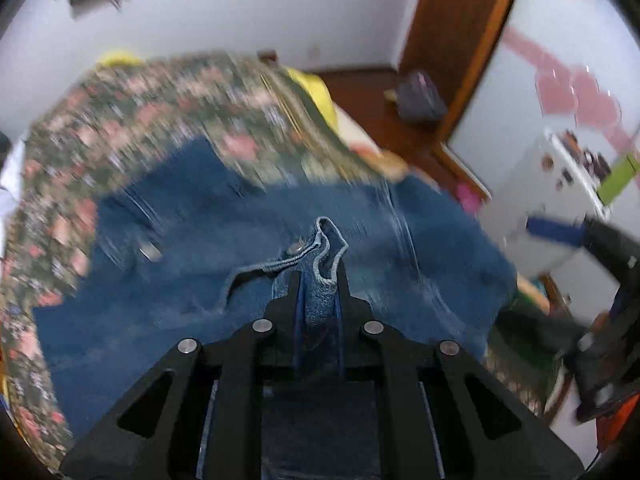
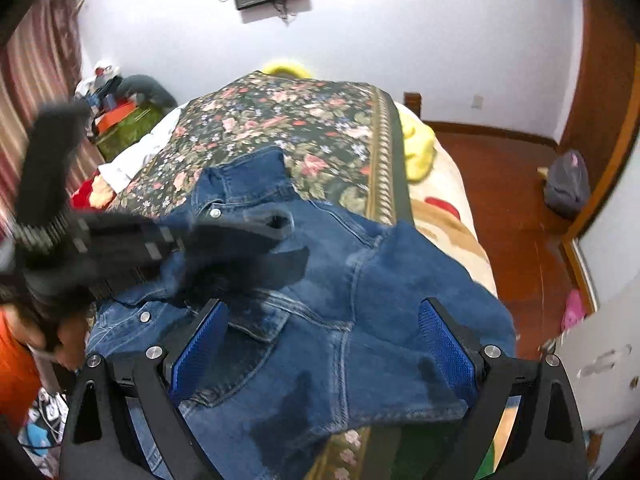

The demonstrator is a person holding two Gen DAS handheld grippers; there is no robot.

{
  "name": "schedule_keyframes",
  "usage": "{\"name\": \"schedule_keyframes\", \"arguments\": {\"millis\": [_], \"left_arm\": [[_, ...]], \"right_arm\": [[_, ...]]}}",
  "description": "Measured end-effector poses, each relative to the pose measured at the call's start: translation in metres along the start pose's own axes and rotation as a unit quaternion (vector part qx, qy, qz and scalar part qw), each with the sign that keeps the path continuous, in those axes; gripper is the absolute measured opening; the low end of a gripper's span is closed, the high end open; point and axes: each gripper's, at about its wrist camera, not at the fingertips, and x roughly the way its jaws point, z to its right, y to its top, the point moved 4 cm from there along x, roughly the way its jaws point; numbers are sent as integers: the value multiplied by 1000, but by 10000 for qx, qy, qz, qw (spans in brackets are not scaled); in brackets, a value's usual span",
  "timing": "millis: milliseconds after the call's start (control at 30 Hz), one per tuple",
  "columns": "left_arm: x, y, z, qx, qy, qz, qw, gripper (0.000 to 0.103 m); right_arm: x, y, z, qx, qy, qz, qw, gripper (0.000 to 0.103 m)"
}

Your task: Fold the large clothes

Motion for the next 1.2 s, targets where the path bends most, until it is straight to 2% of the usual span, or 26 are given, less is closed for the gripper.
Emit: {"name": "schedule_keyframes", "arguments": {"millis": [67, 133, 167, 200, 300, 367, 433, 500, 633, 733, 833, 933, 1033, 1100, 1200], "left_arm": [[8, -11, 5, 31, -98, -244, 9996, 13], [5, -15, 6, 98, -126, -310, 9994, 20], [-1, -17, 5, 142, -143, -316, 9993, 31], [-7, -17, 2, 160, -125, -316, 9993, 51], [-39, -14, -15, 183, 76, 174, 9997, 72], [-61, -15, -44, 72, 532, 520, 9972, 81], [-77, -20, -83, -144, 986, 715, 9925, 82], [-82, -26, -121, -393, 1306, 687, 9883, 82], [-76, -55, -221, -1136, 1997, 356, 9726, 82], [-61, -76, -280, -1686, 2180, 48, 9613, 82], [-41, -102, -333, -2295, 2082, -194, 9506, 82], [-27, -113, -362, -2686, 1890, -254, 9442, 82], [-14, -112, -376, -2838, 1652, -204, 9443, 82], [-5, -110, -386, -2967, 1412, -132, 9444, 82], [11, -105, -395, -3086, 959, -78, 9463, 75]], "right_arm": [[3, -3, 5, 89, 16, -75, 9999, 96], [6, -5, 6, 142, 39, -141, 9998, 96], [10, -5, 6, 176, 69, -182, 9997, 96], [12, -5, 4, 200, 102, -212, 9995, 96], [21, -2, -1, 225, 182, -254, 9993, 96], [28, 1, -7, 199, 203, -279, 9992, 96], [38, 6, -17, 143, 247, -344, 9990, 96], [47, 9, -26, 43, 241, -389, 9989, 96], [71, 26, -43, -315, 83, -440, 9985, 96], [97, 49, -48, -419, 7, -513, 9978, 96], [126, 69, -43, -371, -163, -683, 9968, 96], [164, 88, -32, -359, -378, -927, 9943, 96], [203, 98, -17, -157, -549, -1267, 9903, 96], [226, 101, -10, 150, -311, -1533, 9876, 95], [243, 108, -12, 235, -173, -1489, 9884, 96]]}}
